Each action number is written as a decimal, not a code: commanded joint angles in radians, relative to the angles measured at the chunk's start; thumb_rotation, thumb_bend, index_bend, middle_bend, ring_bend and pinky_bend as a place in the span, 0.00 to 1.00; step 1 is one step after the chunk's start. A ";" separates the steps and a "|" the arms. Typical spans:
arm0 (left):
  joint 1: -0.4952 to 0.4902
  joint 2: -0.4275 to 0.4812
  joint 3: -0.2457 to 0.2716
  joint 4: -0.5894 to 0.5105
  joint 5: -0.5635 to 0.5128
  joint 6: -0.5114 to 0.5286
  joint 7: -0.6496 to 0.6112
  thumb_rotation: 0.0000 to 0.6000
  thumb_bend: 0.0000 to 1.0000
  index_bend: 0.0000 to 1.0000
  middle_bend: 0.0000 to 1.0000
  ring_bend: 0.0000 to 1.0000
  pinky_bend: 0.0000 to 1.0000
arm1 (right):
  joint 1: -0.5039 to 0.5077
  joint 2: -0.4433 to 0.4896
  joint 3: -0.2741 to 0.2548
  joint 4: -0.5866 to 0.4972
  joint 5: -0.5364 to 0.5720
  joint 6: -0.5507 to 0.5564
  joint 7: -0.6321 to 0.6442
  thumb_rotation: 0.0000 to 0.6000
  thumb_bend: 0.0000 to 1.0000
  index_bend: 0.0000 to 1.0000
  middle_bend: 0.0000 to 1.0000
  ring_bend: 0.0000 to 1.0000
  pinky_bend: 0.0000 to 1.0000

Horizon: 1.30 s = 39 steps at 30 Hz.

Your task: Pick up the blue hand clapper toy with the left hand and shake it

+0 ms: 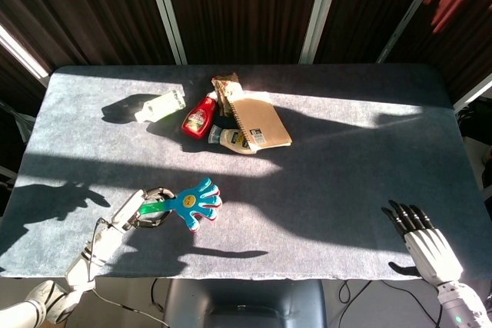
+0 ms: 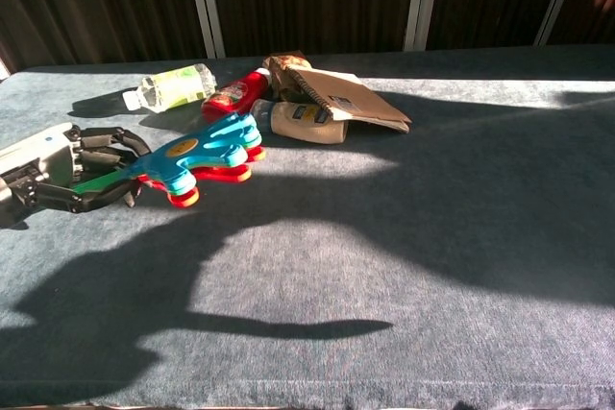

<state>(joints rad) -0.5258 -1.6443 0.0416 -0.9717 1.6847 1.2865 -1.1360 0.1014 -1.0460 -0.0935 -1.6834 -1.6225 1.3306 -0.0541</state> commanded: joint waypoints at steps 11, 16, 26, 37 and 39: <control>-0.009 -0.156 0.019 0.229 -0.008 -0.046 0.425 1.00 0.45 0.06 0.04 0.00 0.00 | 0.000 0.002 0.002 0.002 0.004 0.000 0.004 1.00 0.15 0.00 0.00 0.00 0.00; -0.003 -0.121 0.021 0.171 -0.025 -0.065 0.517 1.00 0.45 0.00 0.00 0.00 0.00 | -0.001 0.003 0.002 0.002 0.001 0.004 0.005 1.00 0.15 0.00 0.00 0.00 0.00; 0.094 0.130 0.011 -0.188 -0.050 0.083 0.875 1.00 0.44 0.00 0.00 0.00 0.00 | -0.007 0.009 0.003 -0.002 -0.007 0.022 0.010 1.00 0.15 0.00 0.00 0.00 0.00; 0.378 0.349 0.082 -0.499 -0.044 0.406 1.251 1.00 0.43 0.00 0.00 0.00 0.00 | -0.014 -0.014 0.016 0.007 0.003 0.039 -0.013 1.00 0.15 0.00 0.00 0.00 0.00; 0.380 0.352 0.081 -0.498 -0.028 0.403 1.249 1.00 0.43 0.00 0.00 0.00 0.00 | -0.016 -0.017 0.016 0.007 0.000 0.045 -0.015 1.00 0.15 0.00 0.00 0.00 0.00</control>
<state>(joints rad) -0.1599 -1.3215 0.1110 -1.4497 1.6410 1.6801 0.1032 0.0855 -1.0624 -0.0778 -1.6766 -1.6220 1.3748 -0.0684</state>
